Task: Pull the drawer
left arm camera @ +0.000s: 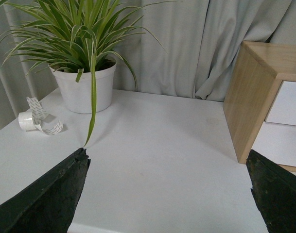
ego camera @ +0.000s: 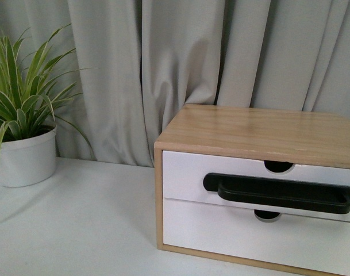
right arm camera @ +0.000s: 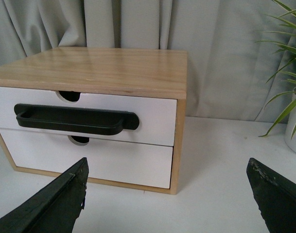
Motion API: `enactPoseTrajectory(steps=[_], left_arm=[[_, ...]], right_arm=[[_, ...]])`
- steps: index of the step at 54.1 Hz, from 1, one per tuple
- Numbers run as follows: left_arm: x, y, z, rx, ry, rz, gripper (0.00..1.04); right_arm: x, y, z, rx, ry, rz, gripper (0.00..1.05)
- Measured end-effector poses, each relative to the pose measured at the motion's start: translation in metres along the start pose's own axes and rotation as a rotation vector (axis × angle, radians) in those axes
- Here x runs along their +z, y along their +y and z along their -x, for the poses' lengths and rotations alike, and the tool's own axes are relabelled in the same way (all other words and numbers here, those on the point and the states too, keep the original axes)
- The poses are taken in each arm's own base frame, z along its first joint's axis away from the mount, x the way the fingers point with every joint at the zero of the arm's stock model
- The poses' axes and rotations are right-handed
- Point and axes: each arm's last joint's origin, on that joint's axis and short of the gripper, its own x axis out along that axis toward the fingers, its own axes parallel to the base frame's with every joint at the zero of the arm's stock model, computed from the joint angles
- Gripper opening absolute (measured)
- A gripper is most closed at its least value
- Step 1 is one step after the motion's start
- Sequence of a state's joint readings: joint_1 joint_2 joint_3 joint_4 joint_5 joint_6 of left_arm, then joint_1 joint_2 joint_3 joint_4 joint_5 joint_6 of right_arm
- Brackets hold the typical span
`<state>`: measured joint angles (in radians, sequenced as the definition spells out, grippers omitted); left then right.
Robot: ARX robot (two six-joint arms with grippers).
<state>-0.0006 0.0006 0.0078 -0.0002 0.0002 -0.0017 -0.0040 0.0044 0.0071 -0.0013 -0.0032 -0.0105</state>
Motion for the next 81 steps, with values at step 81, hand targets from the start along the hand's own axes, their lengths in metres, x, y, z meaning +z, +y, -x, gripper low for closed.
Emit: enactPoseTrajectory(steps=[81], left_arm=[[0.025,-0.034,-0.036,-0.352,-0.004,-0.249,0.98]], right_arm=[[0.008,0.009,-0.015,0.106,0.210,0.130,0.96]])
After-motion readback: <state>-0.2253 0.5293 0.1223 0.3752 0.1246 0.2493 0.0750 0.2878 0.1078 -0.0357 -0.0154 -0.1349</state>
